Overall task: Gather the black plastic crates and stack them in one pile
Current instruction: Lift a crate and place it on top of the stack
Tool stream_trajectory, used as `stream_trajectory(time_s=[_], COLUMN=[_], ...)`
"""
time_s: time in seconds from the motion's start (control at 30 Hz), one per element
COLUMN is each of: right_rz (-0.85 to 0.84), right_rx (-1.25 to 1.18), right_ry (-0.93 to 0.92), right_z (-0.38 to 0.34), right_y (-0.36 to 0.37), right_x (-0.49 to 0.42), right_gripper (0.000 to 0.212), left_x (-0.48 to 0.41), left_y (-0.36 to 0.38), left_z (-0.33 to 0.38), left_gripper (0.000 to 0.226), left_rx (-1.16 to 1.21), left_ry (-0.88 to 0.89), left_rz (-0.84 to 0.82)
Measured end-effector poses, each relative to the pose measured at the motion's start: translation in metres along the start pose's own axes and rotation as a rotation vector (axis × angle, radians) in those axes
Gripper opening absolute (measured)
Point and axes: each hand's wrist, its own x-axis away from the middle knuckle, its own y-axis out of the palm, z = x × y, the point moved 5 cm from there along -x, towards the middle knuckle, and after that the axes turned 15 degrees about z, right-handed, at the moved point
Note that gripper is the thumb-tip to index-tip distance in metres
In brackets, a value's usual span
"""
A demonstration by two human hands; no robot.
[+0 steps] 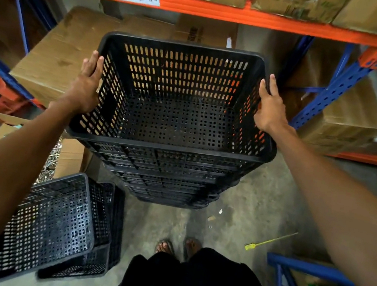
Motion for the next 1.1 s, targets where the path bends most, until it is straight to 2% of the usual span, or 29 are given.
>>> stream_trajectory(time_s=[0.47,0.63,0.8,1.1], right_rz=[0.035,0.097,0.142,0.123], right_rx=[0.021,0.048,0.089,0.135], right_ry=[0.035,0.010,-0.042,-0.036], right_z=[0.001,0.002,-0.001,0.001], right_y=[0.005,0.001,0.002,0.011], right_x=[0.036,0.040,0.041,0.037], right_gripper=[0.094,0.090,0.097,0.089], left_x=[0.012,0.017,0.016,0.012], left_y=[-0.001,-0.002,-0.001,0.006], left_z=[-0.006,-0.001,-0.004,-0.006], left_gripper=[0.099,0.099,0.098,0.094], left_rx=[-0.028,-0.024,-0.037,-0.099], left_ry=[0.032,0.005,0.007,0.064], left_rz=[0.006,0.027,0.036,0.011])
